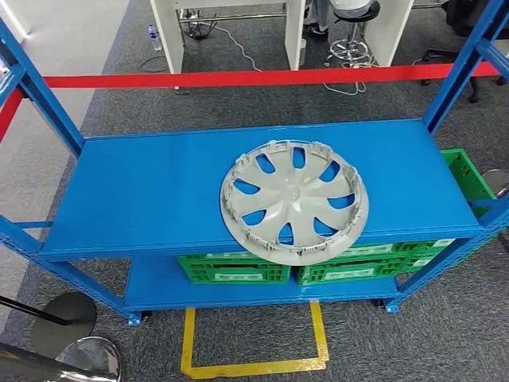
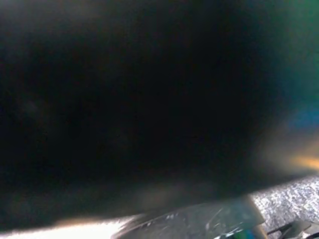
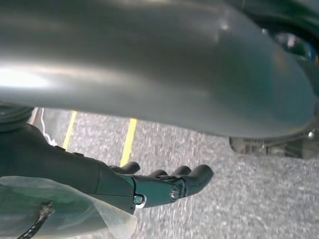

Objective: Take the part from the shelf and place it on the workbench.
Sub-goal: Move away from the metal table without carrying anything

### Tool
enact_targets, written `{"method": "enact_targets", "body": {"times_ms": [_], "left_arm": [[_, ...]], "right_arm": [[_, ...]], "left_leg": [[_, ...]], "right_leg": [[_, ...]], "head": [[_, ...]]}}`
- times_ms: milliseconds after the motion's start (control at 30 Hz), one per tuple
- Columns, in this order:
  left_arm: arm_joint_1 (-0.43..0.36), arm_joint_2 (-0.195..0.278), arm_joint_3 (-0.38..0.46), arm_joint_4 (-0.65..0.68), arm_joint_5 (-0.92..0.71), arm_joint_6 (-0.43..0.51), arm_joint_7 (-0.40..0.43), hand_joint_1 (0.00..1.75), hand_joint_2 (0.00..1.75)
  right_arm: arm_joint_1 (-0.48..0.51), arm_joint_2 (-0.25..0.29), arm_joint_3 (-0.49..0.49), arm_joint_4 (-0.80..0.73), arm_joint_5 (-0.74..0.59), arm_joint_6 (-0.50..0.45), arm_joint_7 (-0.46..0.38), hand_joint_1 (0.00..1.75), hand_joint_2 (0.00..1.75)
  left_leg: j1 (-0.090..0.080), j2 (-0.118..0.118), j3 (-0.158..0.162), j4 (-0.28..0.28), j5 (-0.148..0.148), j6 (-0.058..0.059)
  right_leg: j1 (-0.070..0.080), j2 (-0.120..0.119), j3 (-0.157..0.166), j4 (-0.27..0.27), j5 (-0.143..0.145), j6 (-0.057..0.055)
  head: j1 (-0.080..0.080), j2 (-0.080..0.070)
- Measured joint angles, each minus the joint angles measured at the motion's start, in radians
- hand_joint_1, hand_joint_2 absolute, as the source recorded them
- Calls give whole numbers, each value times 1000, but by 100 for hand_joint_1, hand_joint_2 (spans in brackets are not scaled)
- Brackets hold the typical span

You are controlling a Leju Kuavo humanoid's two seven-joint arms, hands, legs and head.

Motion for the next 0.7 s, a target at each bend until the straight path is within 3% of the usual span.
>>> {"method": "enact_targets", "body": {"times_ms": [67, 133, 167, 200, 233, 267, 333, 367, 467, 500, 600, 700], "left_arm": [[-2, 1, 0, -1, 3, 1, -2, 0, 0], [-5, 0, 0, -2, 5, 2, -3, 0, 0], [-5, 0, 0, -2, 7, 2, -4, 0, 0], [-4, -1, 0, -2, 8, 3, -4, 0, 0], [-3, -1, 0, -2, 10, 3, -5, 0, 0], [-2, -1, 0, -2, 11, 3, -5, 0, 0], [-1, 0, 0, -2, 12, 4, -5, 0, 0], [-2, 1, 0, -2, 13, 4, -6, 0, 0], [-2, -1, 0, -2, 23, 4, -8, 0, 131], [-1, -2, 0, -2, 26, 4, -8, 0, 175], [0, -2, 0, -2, 36, 7, -10, 0, 175], [-2, -6, 0, -2, 46, 11, -13, 0, 175]], "right_arm": [[0, 3, 0, 3, 0, 2, -1, 0, 0], [2, 3, 0, 7, 0, 4, -2, 0, 0], [3, 3, 0, 9, 0, 6, -3, 0, 0], [3, 3, 0, 10, 0, 8, -3, 0, 0], [2, 4, 0, 12, 0, 11, -3, 0, 0], [2, 4, 0, 13, 0, 12, -4, 0, 0], [0, 5, 0, 15, 0, 15, -4, 0, 0], [0, 6, 0, 16, 0, 17, -3, 0, 0], [1, 9, -1, 22, 0, 20, 6, 0, 0], [1, 11, -1, 24, 0, 19, 10, 0, 44], [1, 18, -2, 33, 0, 15, 25, 0, 175], [3, 20, -4, 42, 0, 13, 42, 0, 175]], "left_leg": [[0, 46, -27, 61, -39, -9], [1, 98, -90, 193, -105, -17], [3, 108, -120, 253, -127, -19], [4, 111, -135, 285, -130, -20], [5, 112, -131, 277, -113, -19], [5, 113, -107, 229, -78, -16], [1, 119, -39, 93, -13, -4], [-2, 123, -13, 41, 1, 1], [-6, 126, 7, -7, 0, 0], [-6, 125, 6, -8, 0, -3], [-7, 125, 8, -7, -2, 0], [-8, 125, 10, -7, -5, 4]], "right_leg": [[-1, -26, 4, -4, 1, -12], [4, -50, 6, -5, -3, -19], [6, -61, 6, -4, -5, -20], [8, -69, 7, -4, -7, -20], [9, -75, 9, -4, -8, -20], [9, -80, 13, -4, -10, -19], [11, -84, 18, -4, -16, -16], [12, -85, 19, -4, -18, -13], [15, -87, 18, -1, -22, -12], [14, -87, 18, -2, -22, -15], [13, -87, 21, -10, -20, -12], [13, -87, 23, -17, -19, -7]], "head": [[-6, 0], [-11, 0], [-11, 0], [-11, 0], [-11, 0], [-11, 0], [-11, 0], [-11, 0], [-8, 0], [-7, 0], [-8, 0], [-8, 0]]}}
